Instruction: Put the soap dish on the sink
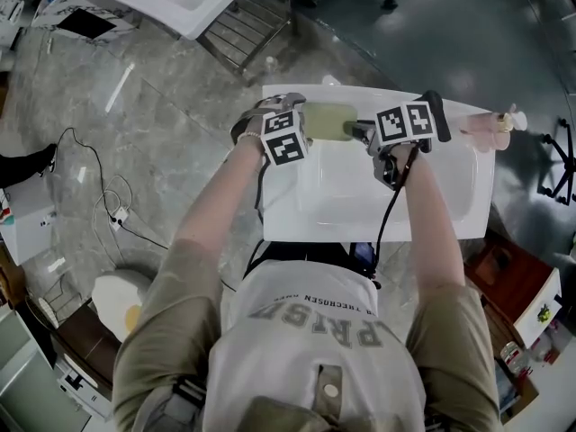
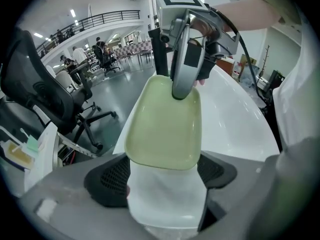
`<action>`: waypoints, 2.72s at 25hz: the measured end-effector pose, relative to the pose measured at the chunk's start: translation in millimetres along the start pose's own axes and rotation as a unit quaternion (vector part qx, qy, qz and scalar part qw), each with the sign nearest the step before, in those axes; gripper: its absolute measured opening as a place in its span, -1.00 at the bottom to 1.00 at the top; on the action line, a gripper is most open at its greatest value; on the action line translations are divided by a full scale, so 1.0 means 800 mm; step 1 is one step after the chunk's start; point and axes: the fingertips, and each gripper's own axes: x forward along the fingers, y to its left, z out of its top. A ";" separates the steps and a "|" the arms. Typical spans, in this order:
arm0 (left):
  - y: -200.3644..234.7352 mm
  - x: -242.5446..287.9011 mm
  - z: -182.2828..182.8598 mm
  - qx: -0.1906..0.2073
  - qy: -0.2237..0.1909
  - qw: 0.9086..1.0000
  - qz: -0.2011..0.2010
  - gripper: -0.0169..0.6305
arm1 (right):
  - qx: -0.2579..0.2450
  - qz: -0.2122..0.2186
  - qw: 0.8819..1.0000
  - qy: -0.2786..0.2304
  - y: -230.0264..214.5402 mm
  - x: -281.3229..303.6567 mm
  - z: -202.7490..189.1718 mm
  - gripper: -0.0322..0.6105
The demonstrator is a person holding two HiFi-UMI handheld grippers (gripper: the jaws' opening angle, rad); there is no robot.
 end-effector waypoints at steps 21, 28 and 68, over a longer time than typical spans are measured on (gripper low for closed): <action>0.010 0.019 -0.004 -0.018 0.003 1.000 0.002 0.41 | 0.021 0.004 0.999 0.043 -0.026 0.028 0.005 -0.68; 0.012 0.022 -0.001 -0.010 0.003 1.000 -0.007 0.41 | 0.026 -0.001 0.998 0.054 -0.033 0.033 0.006 -0.66; 0.012 0.028 0.007 -0.013 -0.001 0.999 -0.034 0.41 | -0.054 -0.116 0.991 0.041 -0.048 0.033 0.008 -0.32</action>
